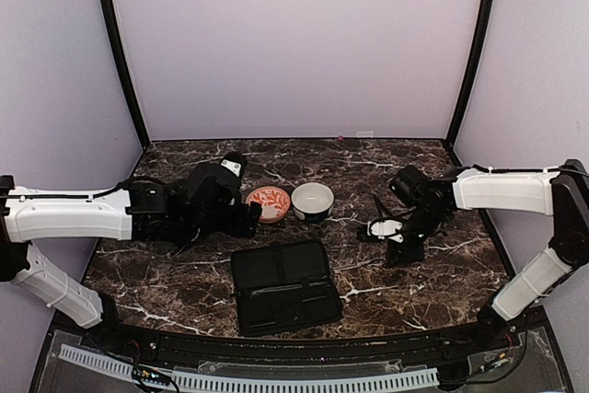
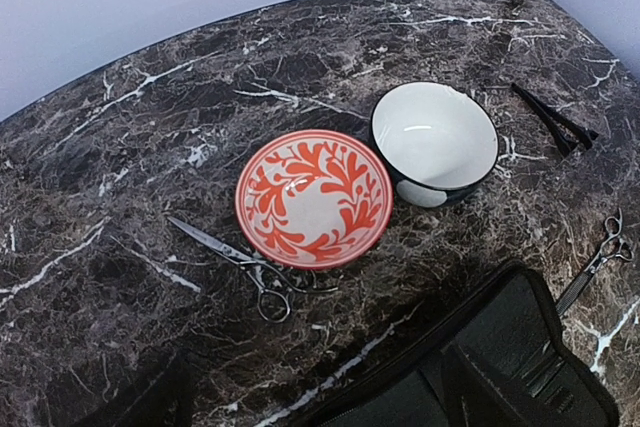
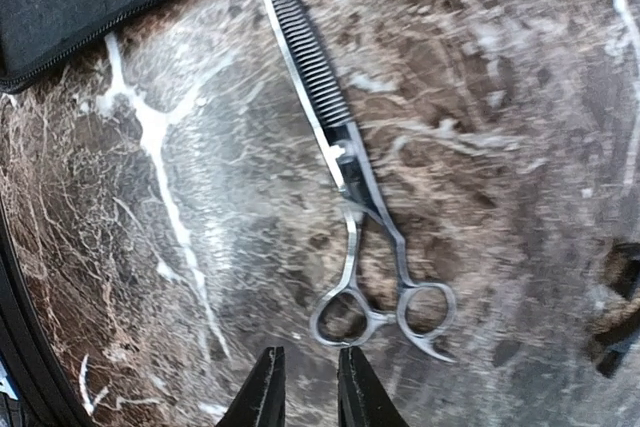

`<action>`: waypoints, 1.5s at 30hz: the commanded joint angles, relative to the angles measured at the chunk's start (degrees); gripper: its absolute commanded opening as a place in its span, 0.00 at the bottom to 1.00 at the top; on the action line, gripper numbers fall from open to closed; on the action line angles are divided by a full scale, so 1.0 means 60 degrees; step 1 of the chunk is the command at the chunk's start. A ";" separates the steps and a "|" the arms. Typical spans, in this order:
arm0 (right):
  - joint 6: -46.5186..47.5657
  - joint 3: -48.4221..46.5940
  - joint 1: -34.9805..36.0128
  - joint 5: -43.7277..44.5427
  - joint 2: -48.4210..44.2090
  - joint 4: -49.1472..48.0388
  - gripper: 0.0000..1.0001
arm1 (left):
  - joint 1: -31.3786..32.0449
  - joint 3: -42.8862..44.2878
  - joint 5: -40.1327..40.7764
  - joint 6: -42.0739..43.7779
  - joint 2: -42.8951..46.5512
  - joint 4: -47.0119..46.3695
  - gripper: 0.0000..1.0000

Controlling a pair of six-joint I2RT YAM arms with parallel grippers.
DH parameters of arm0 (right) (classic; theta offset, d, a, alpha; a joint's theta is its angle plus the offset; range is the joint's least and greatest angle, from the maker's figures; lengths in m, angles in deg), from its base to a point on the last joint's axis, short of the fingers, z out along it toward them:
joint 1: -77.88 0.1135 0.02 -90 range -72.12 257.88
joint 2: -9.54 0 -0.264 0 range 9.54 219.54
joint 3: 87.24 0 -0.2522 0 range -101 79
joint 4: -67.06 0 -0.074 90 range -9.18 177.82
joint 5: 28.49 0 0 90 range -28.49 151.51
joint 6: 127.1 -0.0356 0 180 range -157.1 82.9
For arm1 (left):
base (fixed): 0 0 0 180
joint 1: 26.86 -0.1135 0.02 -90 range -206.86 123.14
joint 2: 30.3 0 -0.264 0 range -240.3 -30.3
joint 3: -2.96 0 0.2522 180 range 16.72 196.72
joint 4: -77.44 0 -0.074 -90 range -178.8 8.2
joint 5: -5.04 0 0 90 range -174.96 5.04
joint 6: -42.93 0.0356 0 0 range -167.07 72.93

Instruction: Sort the hair-cutting tools

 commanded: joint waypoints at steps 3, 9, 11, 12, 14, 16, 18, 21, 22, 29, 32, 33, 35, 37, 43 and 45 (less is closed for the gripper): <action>-0.0630 0.0494 0.0253 0.0013 0.0188 -0.0747 0.18 | -0.0048 -0.0001 -0.0419 -0.0606 -0.0207 0.0515 0.87; -0.0822 0.0657 0.0300 0.0341 0.0375 -0.1264 0.17 | -0.0092 0.0095 -0.0659 -0.0840 -0.0363 0.0783 0.86; -0.0925 0.0655 0.0300 0.0461 0.0477 -0.1363 0.17 | -0.0092 0.0113 -0.0724 -0.0821 -0.0364 0.0797 0.86; -0.0975 0.0674 0.0303 0.0534 0.0535 -0.1427 0.17 | -0.0092 0.0110 -0.0733 -0.0802 -0.0363 0.0792 0.86; -0.1031 0.0692 0.0304 0.0666 0.0638 -0.1523 0.17 | -0.0092 0.0130 -0.0719 -0.0762 -0.0363 0.0816 0.86; -0.1090 0.0734 0.0300 0.0784 0.0716 -0.1578 0.16 | -0.0106 0.0158 -0.0715 -0.0753 -0.0378 0.0859 0.86; -0.1113 0.0771 0.0300 0.0813 0.0740 -0.1547 0.16 | -0.0107 0.0153 -0.0746 -0.0766 -0.0371 0.0891 0.86; -0.1089 0.0899 0.0300 0.0825 0.0656 -0.1530 0.19 | -0.0107 0.0113 -0.0751 -0.0821 -0.0364 0.0925 0.85; -0.1082 0.0935 0.0313 0.0847 0.0619 -0.1523 0.20 | -0.0103 0.0093 -0.0753 -0.0838 -0.0363 0.0923 0.85; -0.1210 0.0976 0.0314 0.1124 -0.0042 -0.1333 0.25 | -0.0107 0.0084 -0.0676 -0.0840 -0.0280 0.0996 0.85; -0.1275 0.0865 0.0318 0.1024 -0.0260 -0.1112 0.27 | -0.0107 0.0025 -0.0643 -0.0832 -0.0275 0.0993 0.85; -0.1288 0.0858 0.0315 0.0941 -0.0310 -0.1057 0.27 | -0.0107 -0.0005 -0.0639 -0.0840 -0.0288 0.1003 0.85; -0.1282 0.0887 0.0322 0.0839 -0.0332 -0.1002 0.27 | -0.0107 -0.0058 -0.0651 -0.0841 -0.0324 0.1009 0.85; -0.1271 0.0951 0.0327 0.0768 -0.0279 -0.0996 0.26 | -0.0114 -0.0125 -0.0462 -0.0997 -0.0406 0.1155 0.85; -0.1371 0.1003 0.0414 0.0403 0.0044 -0.1109 0.24 | -0.0238 -0.0275 -0.0360 -0.1298 -0.0451 0.1452 0.85; -0.1360 0.1012 0.0469 0.0364 0.0108 -0.1160 0.25 | -0.0239 -0.0363 -0.0371 -0.1295 -0.0410 0.1368 0.85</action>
